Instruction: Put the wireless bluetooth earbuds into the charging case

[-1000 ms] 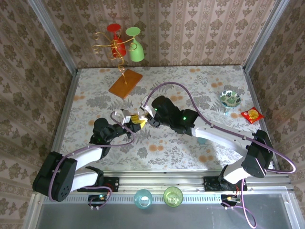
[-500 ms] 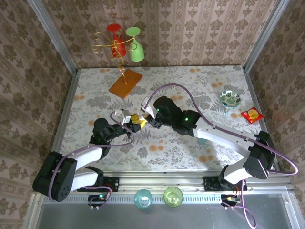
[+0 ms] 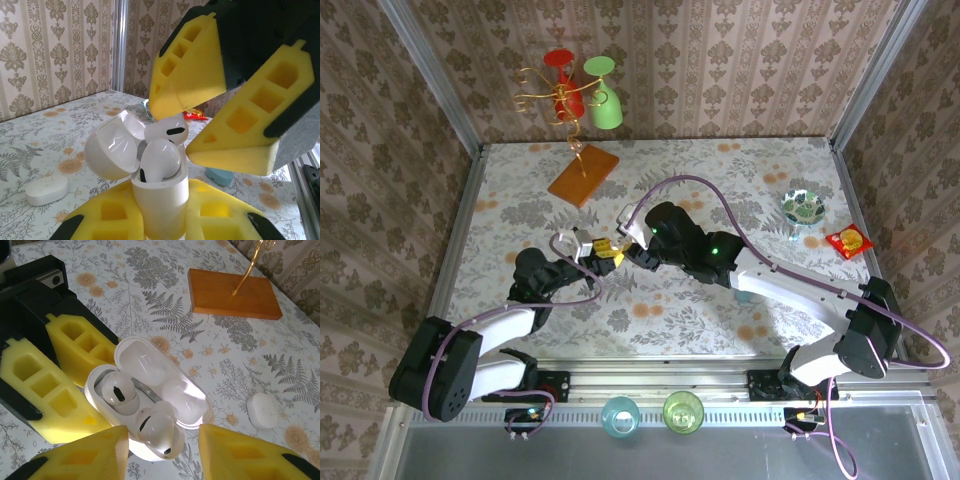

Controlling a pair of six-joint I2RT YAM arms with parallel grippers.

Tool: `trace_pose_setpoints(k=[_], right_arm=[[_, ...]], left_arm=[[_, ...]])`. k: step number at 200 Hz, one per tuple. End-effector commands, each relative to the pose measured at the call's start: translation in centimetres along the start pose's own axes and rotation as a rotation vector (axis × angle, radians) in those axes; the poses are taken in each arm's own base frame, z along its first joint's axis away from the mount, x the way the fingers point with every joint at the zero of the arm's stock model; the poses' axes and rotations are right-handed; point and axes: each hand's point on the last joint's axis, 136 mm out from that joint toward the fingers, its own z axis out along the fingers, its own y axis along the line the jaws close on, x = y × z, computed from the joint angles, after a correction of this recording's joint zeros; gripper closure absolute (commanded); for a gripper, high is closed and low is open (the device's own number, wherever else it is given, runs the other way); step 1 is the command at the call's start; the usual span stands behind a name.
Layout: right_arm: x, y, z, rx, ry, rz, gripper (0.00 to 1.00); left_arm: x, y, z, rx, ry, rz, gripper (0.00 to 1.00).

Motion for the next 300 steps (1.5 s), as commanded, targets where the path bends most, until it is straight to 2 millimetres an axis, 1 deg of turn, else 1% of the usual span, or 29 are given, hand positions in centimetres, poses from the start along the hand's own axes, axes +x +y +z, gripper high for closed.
trace_pose_setpoints(k=[1,22,36,46,48,51,89,109,123,137,153,162,173,190,206,222,223,228,243,259,279,300], right_arm=[[0.0,-0.4,-0.7,0.001,-0.001,0.032,0.54],[-0.1,-0.7,-1.1,0.007,-0.003,0.043,0.49],[-0.2,-0.9,-1.7,0.009,-0.010,0.046,0.43],[0.1,-0.8,-1.6,0.002,-0.006,0.051,0.37],[-0.4,-1.1,-2.4,0.004,-0.028,0.055,0.36],[-0.7,-1.1,-2.8,0.002,-0.041,0.063,0.36],[-1.9,-1.8,-5.3,-0.097,-0.135,0.201,0.28],[-2.8,-2.8,-6.2,-0.130,-0.183,0.314,0.27],[-3.0,-3.7,-6.1,-0.152,-0.182,0.409,0.27],[-2.9,-4.3,-5.5,-0.156,-0.148,0.486,0.27],[-2.6,-4.1,-4.6,-0.177,-0.091,0.524,0.27],[-2.4,-3.5,-4.2,-0.210,-0.069,0.523,0.27],[-2.2,-2.9,-3.9,-0.245,-0.062,0.524,0.27],[-2.2,-2.2,-3.8,-0.276,-0.066,0.523,0.31],[-1.9,-1.5,-3.7,-0.302,-0.046,0.517,0.31],[-1.8,-1.2,-3.7,-0.315,-0.035,0.518,0.31],[-1.5,-1.1,-3.2,-0.320,-0.021,0.519,0.31],[-1.1,-0.9,-2.6,-0.325,-0.004,0.523,0.32],[-1.0,-0.5,-2.2,-0.334,0.007,0.519,0.34],[-1.0,-0.1,-1.7,-0.343,0.018,0.511,0.39],[-1.3,0.2,-1.3,-0.345,0.018,0.494,0.49],[-1.1,0.1,-0.9,-0.338,0.027,0.496,0.58]], left_arm=[[-1.2,-0.2,0.0,0.014,-0.037,0.023,1.00],[-1.1,-0.2,-0.1,0.011,-0.037,0.025,1.00],[-1.0,-0.1,-0.2,0.005,-0.038,0.028,1.00],[-0.9,0.0,-0.2,0.002,-0.036,0.028,1.00],[-0.9,0.0,-0.2,0.001,-0.036,0.029,1.00],[-0.9,0.0,-0.2,0.001,-0.036,0.030,1.00],[-0.9,0.1,-0.2,-0.002,-0.037,0.050,1.00],[-0.8,-0.1,-0.3,0.001,-0.038,0.086,1.00],[-0.7,-0.1,-0.3,0.001,-0.035,0.105,1.00],[-0.7,-0.1,-0.3,0.004,-0.033,0.133,1.00],[-0.7,-0.1,-0.3,0.006,-0.033,0.158,1.00],[-0.7,0.0,-0.2,0.003,-0.032,0.160,1.00],[-0.9,0.2,-0.1,0.000,-0.035,0.158,1.00],[-1.0,0.4,0.0,-0.001,-0.034,0.151,1.00],[-0.9,0.5,0.0,-0.002,-0.033,0.147,1.00],[-1.0,0.5,0.1,0.004,-0.039,0.145,1.00],[-0.9,0.5,0.1,0.003,-0.038,0.143,1.00],[-1.0,0.5,0.1,0.006,-0.042,0.142,1.00],[-1.2,0.5,0.2,0.013,-0.051,0.138,1.00],[-1.3,0.4,0.3,0.019,-0.053,0.134,1.00],[-1.2,0.4,0.4,0.030,-0.049,0.129,1.00],[-1.2,0.3,0.4,0.032,-0.052,0.127,1.00]])
